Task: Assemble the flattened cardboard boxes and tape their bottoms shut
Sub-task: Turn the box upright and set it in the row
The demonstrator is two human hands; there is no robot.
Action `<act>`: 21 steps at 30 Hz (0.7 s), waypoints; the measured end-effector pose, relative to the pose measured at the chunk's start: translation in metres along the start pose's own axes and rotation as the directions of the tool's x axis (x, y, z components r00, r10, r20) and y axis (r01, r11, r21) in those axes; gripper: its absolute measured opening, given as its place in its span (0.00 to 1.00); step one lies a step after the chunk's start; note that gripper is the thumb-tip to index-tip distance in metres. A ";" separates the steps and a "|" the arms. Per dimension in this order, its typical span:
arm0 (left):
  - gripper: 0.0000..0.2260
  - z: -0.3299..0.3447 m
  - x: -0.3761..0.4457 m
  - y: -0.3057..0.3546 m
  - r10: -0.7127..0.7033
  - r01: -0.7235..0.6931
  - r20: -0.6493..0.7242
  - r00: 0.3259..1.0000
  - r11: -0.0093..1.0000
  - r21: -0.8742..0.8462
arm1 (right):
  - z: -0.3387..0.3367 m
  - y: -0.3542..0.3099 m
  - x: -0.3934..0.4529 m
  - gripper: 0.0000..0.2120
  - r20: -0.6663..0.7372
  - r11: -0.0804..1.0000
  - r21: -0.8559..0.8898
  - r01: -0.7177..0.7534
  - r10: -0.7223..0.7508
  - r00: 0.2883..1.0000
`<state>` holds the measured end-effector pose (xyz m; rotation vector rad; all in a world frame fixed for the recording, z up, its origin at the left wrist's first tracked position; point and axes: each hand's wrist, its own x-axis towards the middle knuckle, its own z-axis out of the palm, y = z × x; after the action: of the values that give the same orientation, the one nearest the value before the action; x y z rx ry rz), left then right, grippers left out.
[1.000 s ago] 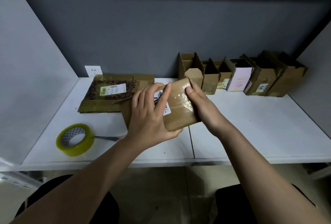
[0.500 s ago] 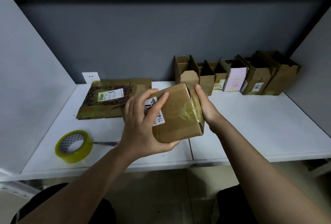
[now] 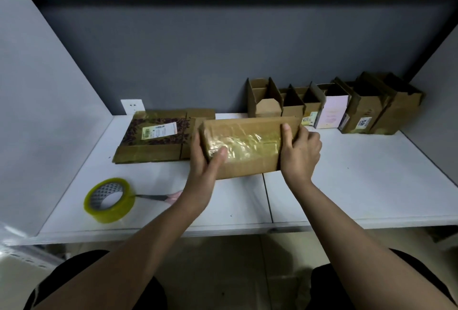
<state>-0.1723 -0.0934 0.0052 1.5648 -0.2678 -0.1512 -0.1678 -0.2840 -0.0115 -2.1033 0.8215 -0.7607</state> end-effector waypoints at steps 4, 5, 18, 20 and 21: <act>0.25 -0.012 0.015 0.002 -0.123 0.114 -0.196 0.973 0.992 -0.057 | 0.002 -0.003 -0.017 0.30 0.281 0.984 0.178 0.014 -0.064 0.958; 0.25 -0.016 0.019 -0.001 -0.108 0.098 -0.223 0.969 0.994 -0.058 | 0.000 -0.004 -0.018 0.31 0.320 0.983 0.182 0.013 -0.071 0.945; 0.16 -0.029 0.031 -0.011 -0.249 0.194 -0.217 0.944 0.950 -0.245 | -0.017 -0.011 -0.022 0.25 0.378 0.839 0.544 -0.020 -0.224 0.898; 0.15 -0.032 0.033 -0.016 -0.235 0.167 -0.194 0.953 0.935 -0.312 | -0.019 -0.011 -0.021 0.25 0.390 0.845 0.534 0.019 -0.266 0.882; 0.15 -0.033 0.034 -0.018 -0.227 0.162 -0.182 0.957 0.935 -0.315 | -0.019 -0.011 -0.023 0.25 0.369 0.845 0.534 0.034 -0.269 0.889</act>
<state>-0.1296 -0.0707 -0.0098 1.2915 0.0824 -0.1668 -0.1923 -0.2693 0.0024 -1.7523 0.1662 -0.4882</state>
